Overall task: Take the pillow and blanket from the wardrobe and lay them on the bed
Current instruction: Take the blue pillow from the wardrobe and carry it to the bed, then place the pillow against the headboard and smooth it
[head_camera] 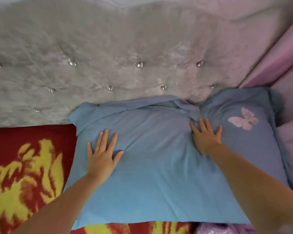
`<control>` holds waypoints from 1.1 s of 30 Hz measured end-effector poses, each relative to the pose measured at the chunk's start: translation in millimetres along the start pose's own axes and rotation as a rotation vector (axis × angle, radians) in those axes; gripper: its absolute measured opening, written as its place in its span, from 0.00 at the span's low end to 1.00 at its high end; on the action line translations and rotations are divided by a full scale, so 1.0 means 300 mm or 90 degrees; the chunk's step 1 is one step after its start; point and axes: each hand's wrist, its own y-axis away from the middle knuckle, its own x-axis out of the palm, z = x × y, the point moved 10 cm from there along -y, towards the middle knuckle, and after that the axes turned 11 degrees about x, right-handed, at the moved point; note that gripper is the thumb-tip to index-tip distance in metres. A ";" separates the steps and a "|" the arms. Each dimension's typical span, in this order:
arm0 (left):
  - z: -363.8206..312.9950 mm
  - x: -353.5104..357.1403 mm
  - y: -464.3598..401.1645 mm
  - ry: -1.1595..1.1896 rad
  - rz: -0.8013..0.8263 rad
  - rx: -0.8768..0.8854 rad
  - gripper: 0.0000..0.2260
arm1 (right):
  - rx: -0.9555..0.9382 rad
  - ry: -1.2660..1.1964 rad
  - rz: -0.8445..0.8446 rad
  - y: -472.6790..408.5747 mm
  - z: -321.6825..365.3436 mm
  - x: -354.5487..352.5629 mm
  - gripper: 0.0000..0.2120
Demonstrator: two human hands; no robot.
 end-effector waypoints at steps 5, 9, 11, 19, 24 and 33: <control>0.281 0.126 0.223 0.248 -0.111 -0.419 0.37 | -0.027 -0.094 -0.101 0.020 0.016 0.061 0.24; 0.330 0.201 0.324 0.385 -0.006 -0.519 0.34 | -0.048 -0.122 -0.193 0.119 -0.004 0.044 0.24; 0.278 0.212 0.316 0.359 0.029 -0.521 0.34 | -0.037 -0.102 -0.191 0.121 -0.040 0.047 0.24; 0.130 0.319 0.302 0.367 0.081 -0.596 0.37 | 0.005 -0.111 -0.110 0.093 -0.100 0.125 0.24; 0.067 0.218 0.192 0.235 0.100 -0.423 0.33 | -0.005 -0.088 -0.059 0.158 -0.094 0.149 0.25; -0.372 -0.401 -0.162 0.109 0.035 0.029 0.22 | -0.110 -0.152 -0.085 0.352 -0.050 -0.385 0.20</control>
